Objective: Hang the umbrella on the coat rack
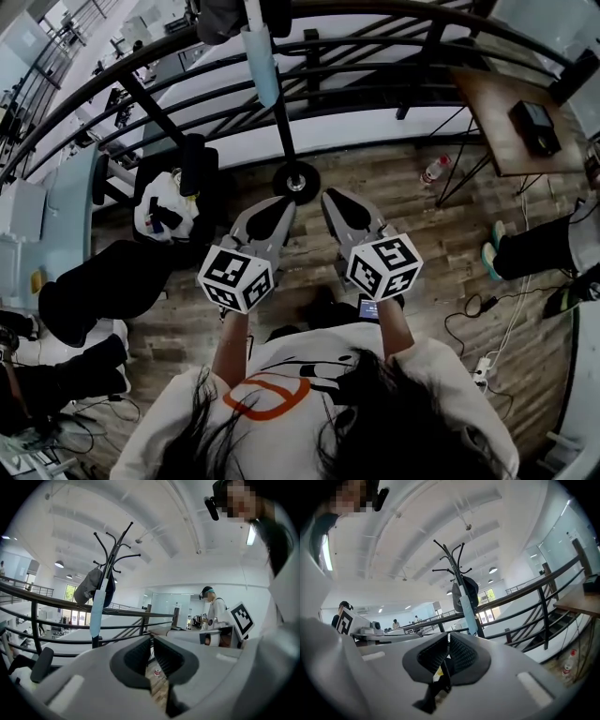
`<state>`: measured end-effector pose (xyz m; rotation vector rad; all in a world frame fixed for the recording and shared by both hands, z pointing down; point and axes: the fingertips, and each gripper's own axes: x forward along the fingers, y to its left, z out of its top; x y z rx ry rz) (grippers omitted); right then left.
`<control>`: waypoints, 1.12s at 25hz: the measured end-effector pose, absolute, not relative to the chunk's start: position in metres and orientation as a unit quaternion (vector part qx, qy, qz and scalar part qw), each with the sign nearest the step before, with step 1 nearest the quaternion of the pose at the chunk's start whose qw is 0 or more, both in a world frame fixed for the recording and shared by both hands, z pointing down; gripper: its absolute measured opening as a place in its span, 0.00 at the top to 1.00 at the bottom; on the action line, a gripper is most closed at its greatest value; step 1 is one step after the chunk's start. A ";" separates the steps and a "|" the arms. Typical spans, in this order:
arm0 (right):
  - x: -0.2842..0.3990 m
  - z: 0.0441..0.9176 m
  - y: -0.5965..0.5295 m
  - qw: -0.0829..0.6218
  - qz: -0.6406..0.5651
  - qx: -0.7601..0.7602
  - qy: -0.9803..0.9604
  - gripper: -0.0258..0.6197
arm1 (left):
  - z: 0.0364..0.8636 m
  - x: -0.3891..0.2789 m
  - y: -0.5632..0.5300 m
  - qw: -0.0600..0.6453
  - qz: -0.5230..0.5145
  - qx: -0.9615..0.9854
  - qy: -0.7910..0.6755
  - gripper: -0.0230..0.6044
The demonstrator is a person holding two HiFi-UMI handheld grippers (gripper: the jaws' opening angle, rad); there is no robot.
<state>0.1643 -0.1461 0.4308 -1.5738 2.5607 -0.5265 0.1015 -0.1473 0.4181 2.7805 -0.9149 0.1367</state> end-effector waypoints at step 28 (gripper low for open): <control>-0.006 0.448 0.058 0.022 -0.175 -0.516 0.838 0.94 | 0.434 -0.047 0.051 0.114 0.038 0.952 -0.283 0.93</control>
